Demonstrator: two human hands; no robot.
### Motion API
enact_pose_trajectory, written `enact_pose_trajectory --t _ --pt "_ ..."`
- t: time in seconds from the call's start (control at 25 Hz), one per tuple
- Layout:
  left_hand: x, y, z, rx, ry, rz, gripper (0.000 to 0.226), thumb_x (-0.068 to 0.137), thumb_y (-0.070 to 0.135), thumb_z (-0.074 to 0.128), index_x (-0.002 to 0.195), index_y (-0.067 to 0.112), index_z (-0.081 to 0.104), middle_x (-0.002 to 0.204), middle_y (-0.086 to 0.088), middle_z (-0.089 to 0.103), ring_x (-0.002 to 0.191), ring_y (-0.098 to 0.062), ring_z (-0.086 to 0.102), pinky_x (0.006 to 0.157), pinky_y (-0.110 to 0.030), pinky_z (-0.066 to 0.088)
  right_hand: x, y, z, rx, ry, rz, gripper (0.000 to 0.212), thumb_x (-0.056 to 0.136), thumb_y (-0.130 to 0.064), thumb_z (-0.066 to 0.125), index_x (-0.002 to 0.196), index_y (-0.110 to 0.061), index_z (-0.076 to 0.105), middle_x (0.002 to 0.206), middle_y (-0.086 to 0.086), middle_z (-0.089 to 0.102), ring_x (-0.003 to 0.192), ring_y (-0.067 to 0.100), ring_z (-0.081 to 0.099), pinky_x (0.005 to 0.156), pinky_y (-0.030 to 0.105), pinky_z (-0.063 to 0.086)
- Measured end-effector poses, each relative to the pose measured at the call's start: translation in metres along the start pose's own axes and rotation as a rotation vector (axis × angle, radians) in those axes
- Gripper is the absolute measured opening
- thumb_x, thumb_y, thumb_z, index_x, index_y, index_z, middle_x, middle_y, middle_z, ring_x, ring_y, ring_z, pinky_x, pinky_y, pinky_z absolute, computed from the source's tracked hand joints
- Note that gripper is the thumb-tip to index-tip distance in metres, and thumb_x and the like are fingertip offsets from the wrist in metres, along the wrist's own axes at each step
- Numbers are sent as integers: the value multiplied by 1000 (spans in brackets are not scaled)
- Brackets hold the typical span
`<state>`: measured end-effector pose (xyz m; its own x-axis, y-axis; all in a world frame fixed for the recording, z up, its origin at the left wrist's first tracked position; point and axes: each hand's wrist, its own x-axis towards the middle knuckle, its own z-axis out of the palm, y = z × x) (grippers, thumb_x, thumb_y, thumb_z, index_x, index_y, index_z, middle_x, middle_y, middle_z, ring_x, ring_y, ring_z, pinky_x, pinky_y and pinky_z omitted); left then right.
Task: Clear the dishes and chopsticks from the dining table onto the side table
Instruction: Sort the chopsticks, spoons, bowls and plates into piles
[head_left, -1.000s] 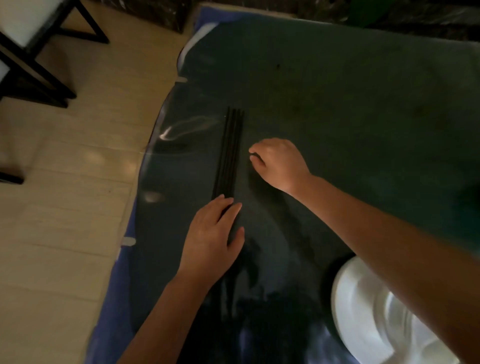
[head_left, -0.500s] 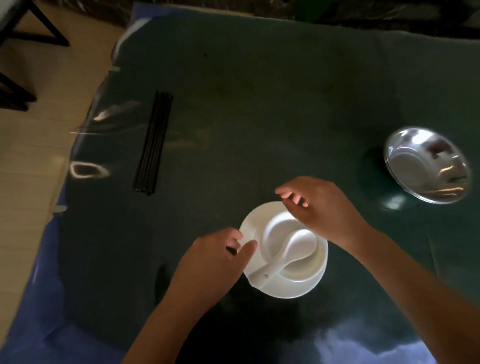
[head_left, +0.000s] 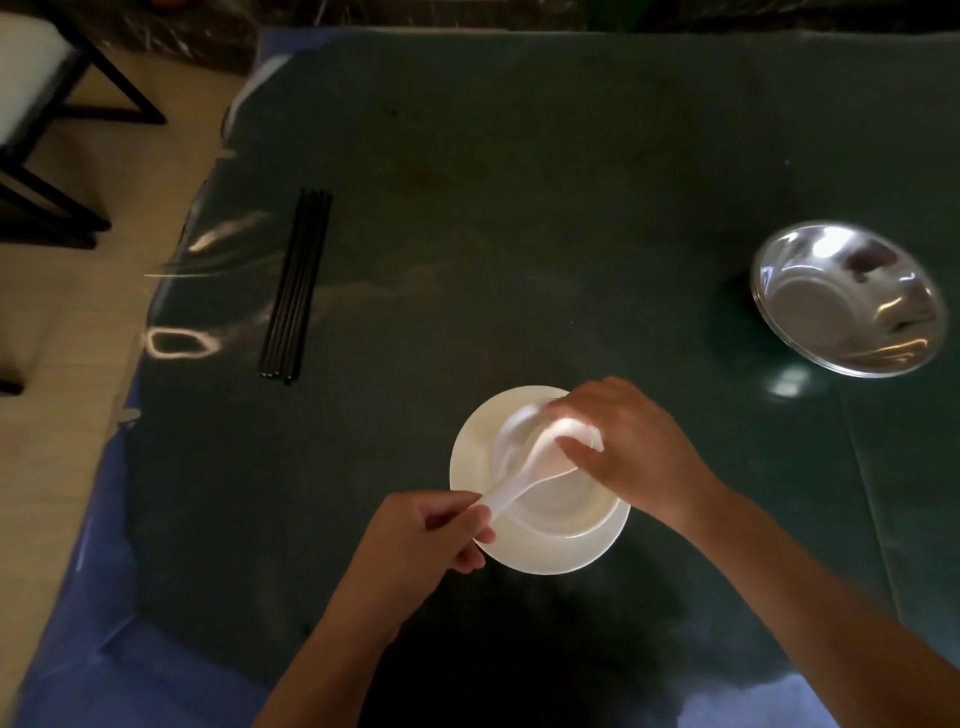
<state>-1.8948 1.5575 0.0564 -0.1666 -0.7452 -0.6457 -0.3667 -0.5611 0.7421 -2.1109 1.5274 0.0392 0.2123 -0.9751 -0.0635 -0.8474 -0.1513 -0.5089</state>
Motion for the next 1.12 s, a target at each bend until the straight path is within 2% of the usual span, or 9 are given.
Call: enact_pose_trajectory --t 0.16,0.24,0.32,0.52,0.64,0.76,0.92,1.04,1.12 --pt "0 7 -8 -144 4 81 18 84 21 61 78 27 77 71 0 73 55 -6 62 58 -16 50 27 -2 -15 333 26 195 24 83 -25 63 106 -32 64 100 -10 62 87 4 60 75 17 48" --pt "4 12 -14 -226 17 129 17 81 23 60 80 29 77 71 0 72 55 -6 61 58 -16 49 46 -6 -24 592 -50 287 15 84 -24 62 92 -36 67 91 -12 68 79 8 66 63 17 55" --pt "14 17 -21 -290 42 166 19 82 20 60 79 30 77 72 1 73 55 -5 60 57 -16 50 66 -11 -30 751 -58 310 19 84 -18 62 81 -35 69 79 -9 72 74 9 70 58 19 56" --pt "66 25 -45 -381 206 148 24 86 14 60 75 29 75 72 2 74 56 -4 62 56 -14 51 150 -25 -16 761 -85 335 12 83 -14 64 93 -19 67 87 -5 67 76 6 67 57 13 54" --pt "105 26 -59 -454 281 105 18 87 17 60 77 26 72 71 4 74 56 -3 61 57 -15 52 205 -28 0 907 -151 409 20 82 -9 65 102 -7 64 96 6 67 85 11 67 68 19 58" --pt "137 25 -72 -565 338 48 16 88 17 59 78 17 71 68 4 74 53 0 60 56 -13 51 249 -26 14 916 -190 390 16 83 -7 65 99 -5 65 94 9 68 84 14 68 74 23 58" --pt "159 16 -81 -659 382 29 14 89 14 57 83 13 71 63 5 71 52 -1 60 54 -13 51 281 -28 42 710 -180 431 25 82 -17 65 106 -12 60 95 5 64 85 15 64 70 25 56" --pt "169 13 -87 -673 396 42 15 89 14 57 82 16 70 64 5 71 52 0 59 54 -13 50 289 -31 59 862 -296 461 26 85 -20 61 109 -9 59 97 10 68 86 19 69 68 26 59" --pt "173 16 -91 -652 385 31 15 89 15 57 81 18 69 64 6 72 52 1 59 54 -12 51 294 -32 66 896 -274 483 25 86 -17 60 108 -6 58 96 13 69 82 19 70 67 25 60"
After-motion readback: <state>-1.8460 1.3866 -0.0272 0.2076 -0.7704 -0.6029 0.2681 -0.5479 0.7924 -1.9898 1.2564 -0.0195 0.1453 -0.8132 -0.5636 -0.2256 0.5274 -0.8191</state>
